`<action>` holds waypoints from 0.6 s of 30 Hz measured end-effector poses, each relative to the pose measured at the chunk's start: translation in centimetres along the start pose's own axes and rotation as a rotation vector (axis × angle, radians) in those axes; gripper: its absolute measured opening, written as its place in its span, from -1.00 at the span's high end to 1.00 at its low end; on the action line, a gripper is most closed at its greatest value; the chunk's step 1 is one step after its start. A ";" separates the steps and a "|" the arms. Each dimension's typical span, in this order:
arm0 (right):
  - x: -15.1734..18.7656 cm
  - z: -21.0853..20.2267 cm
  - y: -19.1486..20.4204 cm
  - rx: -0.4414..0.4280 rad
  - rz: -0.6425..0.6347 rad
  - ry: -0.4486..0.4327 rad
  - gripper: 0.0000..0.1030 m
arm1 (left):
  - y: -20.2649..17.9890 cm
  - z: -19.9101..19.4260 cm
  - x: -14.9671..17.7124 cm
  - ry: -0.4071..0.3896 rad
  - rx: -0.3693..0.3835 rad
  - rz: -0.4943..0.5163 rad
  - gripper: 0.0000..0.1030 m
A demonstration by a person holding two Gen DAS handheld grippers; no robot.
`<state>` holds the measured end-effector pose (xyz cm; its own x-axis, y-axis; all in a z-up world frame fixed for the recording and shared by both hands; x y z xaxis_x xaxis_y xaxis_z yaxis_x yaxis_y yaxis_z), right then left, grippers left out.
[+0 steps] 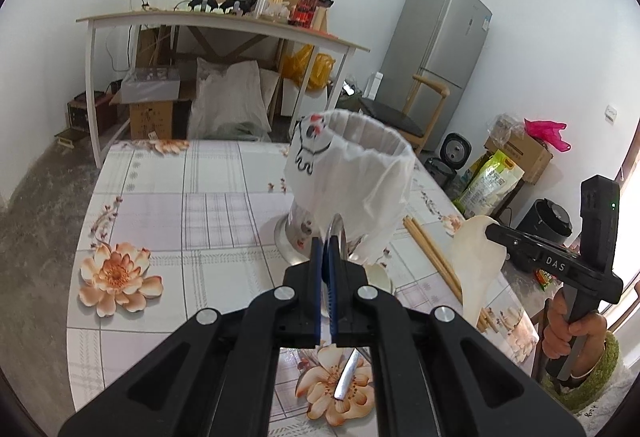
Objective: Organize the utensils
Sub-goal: 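Lift the metal spoon with the left gripper and release it into the holder while the right holds the paddle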
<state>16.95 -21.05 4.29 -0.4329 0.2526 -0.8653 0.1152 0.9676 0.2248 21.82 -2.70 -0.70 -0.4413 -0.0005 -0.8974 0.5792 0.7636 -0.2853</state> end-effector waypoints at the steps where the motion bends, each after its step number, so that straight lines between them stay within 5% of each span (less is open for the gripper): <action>1: -0.3 -0.4 0.1 -0.004 0.001 -0.008 0.99 | -0.2 -0.2 -0.2 -0.006 0.000 0.003 0.96; 18: -4.5 -2.8 1.6 -0.099 0.051 -0.107 0.99 | -3.0 -1.4 -4.8 -0.112 0.018 0.054 0.96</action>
<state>16.60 -20.66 9.82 -0.3306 0.3050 -0.8931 0.0440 0.9503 0.3082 21.29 -4.11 4.96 -0.3303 -0.0321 -0.9433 0.6127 0.7529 -0.2402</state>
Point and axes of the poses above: each gripper's, at about its wrist camera, not at the fingertips, and z roughly the way its jaws point, y to its left, x to its underside, the point moved 9 cm from there along z, roughly the way its jaws point, and after that the axes turned 14 degrees about -y, right-handed, at the moved point
